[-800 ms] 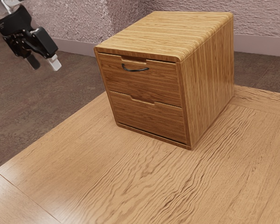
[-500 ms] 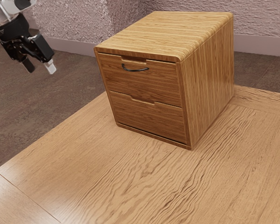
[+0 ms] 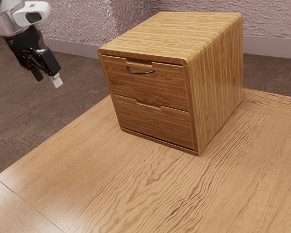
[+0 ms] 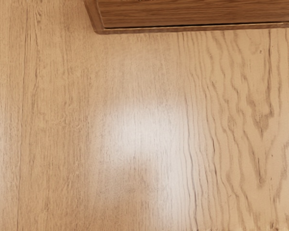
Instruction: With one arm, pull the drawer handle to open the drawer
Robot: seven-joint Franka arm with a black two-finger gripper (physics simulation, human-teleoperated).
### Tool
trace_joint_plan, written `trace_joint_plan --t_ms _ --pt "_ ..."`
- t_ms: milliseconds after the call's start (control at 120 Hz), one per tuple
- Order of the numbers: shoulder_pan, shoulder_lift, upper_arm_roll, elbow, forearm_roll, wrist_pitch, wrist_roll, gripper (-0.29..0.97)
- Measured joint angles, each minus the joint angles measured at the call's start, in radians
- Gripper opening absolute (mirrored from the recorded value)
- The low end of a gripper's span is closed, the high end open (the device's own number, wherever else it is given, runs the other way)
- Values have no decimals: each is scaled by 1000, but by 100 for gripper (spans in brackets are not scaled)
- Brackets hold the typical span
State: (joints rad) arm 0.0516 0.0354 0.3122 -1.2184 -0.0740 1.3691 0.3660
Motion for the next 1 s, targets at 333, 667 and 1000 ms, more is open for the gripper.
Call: trace_joint_plan --t_ms 333,667,1000 --pt "-130 -10 -100 -103 97 181 291 65" --pt "-180 -7 -133 -104 191 296 503 65" --pt "-73 -4 -134 -124 206 405 708 66"
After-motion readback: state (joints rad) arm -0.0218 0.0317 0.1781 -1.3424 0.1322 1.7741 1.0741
